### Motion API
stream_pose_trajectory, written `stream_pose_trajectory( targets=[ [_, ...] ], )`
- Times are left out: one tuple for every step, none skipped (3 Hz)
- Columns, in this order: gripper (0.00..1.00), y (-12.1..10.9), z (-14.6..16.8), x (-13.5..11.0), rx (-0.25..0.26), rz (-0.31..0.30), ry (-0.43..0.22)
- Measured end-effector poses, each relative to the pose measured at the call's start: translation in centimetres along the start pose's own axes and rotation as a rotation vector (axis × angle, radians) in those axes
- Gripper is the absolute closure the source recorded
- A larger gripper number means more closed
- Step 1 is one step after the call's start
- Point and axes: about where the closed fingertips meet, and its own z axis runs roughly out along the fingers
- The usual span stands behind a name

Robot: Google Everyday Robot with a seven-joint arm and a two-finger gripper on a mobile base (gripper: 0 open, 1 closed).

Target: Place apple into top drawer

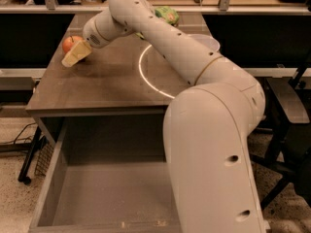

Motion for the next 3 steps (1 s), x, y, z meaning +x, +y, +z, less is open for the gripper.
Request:
stream_pose_trajectory(
  targets=[
    [0.17, -0.1, 1.2, 0.2, -0.007, 0.018, -0.007],
    [0.4, -0.1, 1.3, -0.8, -0.011, 0.018, -0.039],
    [0.63, 0.1, 0.8, -0.9, -0.011, 0.026, -0.056]
  ],
)
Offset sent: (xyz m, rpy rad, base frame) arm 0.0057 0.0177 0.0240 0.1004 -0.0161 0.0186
